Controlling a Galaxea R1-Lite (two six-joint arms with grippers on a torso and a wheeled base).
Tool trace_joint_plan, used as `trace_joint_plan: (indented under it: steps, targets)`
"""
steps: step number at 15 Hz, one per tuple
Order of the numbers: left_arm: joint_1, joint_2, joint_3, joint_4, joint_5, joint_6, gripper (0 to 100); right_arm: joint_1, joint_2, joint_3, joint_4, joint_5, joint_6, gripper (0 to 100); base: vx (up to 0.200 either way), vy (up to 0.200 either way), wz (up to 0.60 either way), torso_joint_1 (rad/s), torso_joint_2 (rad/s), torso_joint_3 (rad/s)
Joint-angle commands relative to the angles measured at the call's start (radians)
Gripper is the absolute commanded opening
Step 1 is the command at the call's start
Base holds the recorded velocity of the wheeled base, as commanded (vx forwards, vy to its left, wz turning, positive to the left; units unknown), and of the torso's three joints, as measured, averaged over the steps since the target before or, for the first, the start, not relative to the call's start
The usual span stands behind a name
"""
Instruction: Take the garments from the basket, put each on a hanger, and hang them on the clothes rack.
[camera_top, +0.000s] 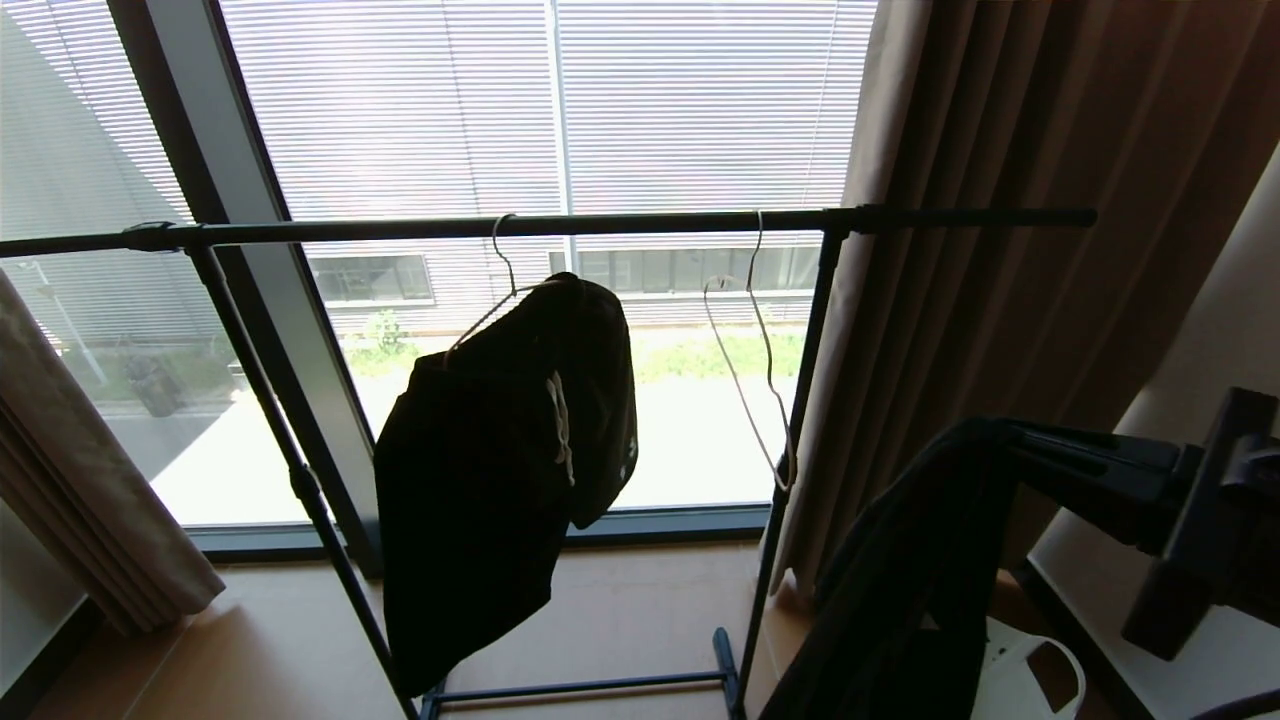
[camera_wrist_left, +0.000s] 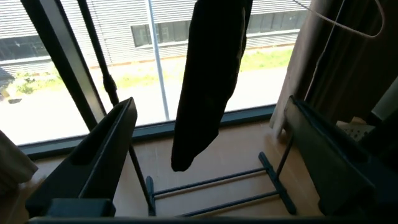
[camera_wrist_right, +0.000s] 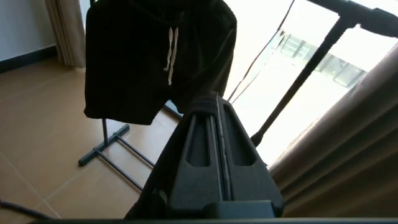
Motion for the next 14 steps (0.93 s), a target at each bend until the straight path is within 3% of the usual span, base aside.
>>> trace_joint_plan:
  steps: [1,6,9,14]
  targets:
    - [-0.052,0.405,-0.184,-0.008,-0.076,-0.024,100,0.025,0.199,-0.127,-0.007,-0.002,0.023,0,0.000,0.000,0.00,0.000,0.00,0.000]
    - [-0.348,0.725,-0.280,-0.105,-0.041,-0.040,100,0.025,0.337,-0.285,-0.004,-0.008,0.049,0,0.000,0.000,0.00,0.000,0.00,0.000]
    - [-0.563,1.012,-0.335,-0.269,0.018,-0.112,100,0.024,0.440,-0.358,-0.005,-0.010,0.086,0,0.000,0.000,0.00,0.000,0.00,0.000]
    - [-0.698,1.328,-0.474,-0.404,0.022,-0.116,100,0.020,0.523,-0.449,-0.005,-0.011,0.125,0,0.000,0.000,0.00,0.000,0.00,0.000]
